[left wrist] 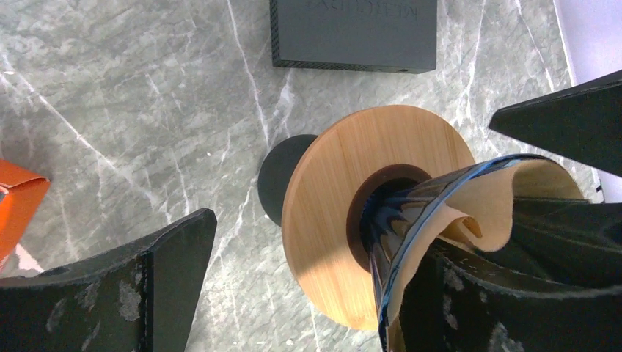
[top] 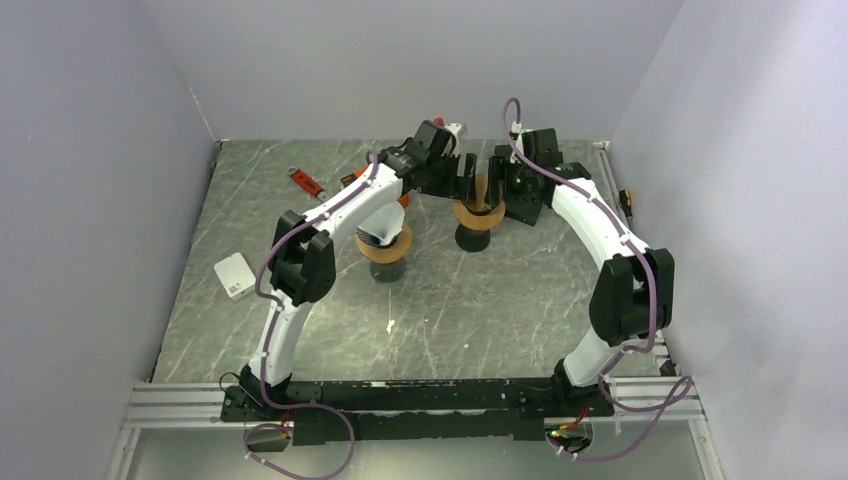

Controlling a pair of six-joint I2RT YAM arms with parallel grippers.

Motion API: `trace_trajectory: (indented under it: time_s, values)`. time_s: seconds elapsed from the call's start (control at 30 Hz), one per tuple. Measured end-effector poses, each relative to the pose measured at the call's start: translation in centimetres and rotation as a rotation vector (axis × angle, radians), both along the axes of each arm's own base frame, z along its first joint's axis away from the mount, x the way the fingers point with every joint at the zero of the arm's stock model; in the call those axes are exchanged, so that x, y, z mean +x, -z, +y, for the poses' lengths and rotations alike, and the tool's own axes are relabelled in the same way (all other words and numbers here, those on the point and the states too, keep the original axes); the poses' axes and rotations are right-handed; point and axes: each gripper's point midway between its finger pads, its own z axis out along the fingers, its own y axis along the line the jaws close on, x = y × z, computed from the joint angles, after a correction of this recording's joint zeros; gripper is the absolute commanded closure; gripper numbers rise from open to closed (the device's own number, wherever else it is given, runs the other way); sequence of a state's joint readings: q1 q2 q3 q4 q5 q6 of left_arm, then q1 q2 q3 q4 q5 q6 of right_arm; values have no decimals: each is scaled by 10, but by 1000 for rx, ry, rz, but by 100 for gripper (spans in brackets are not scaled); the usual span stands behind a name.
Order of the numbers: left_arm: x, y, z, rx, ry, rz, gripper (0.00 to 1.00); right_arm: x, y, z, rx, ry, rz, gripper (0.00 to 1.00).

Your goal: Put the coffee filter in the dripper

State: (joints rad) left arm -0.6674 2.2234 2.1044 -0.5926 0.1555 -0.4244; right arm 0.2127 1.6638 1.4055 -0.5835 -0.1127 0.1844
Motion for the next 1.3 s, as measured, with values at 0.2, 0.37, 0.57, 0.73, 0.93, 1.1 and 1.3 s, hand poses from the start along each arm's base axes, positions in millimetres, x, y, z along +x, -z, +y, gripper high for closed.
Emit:
trace_trajectory:
  time_s: [0.2,0.37,0.57,0.73,0.93,1.1,1.3]
  values:
    - [-4,-23,8,-9,4,-22,9,1,-16,-1,3,4,-29,23]
    - [-6,-63,16,-57,1,-74,9,1,-21,-2,2,7,-35,23]
    - [-13,-98,23,-108,12,-114,10,-2,-20,-2,0,6,-25,22]
    - [-15,-95,24,-109,18,-102,12,-4,-24,-3,3,8,-30,22]
    - [-17,-80,27,-86,17,-64,14,-4,-28,-3,6,9,-39,22]
    - [-16,-59,26,-58,16,-22,15,-4,-28,-3,6,9,-40,23]
    - [-16,-36,26,-25,15,19,16,-4,-23,-3,4,10,-32,23]
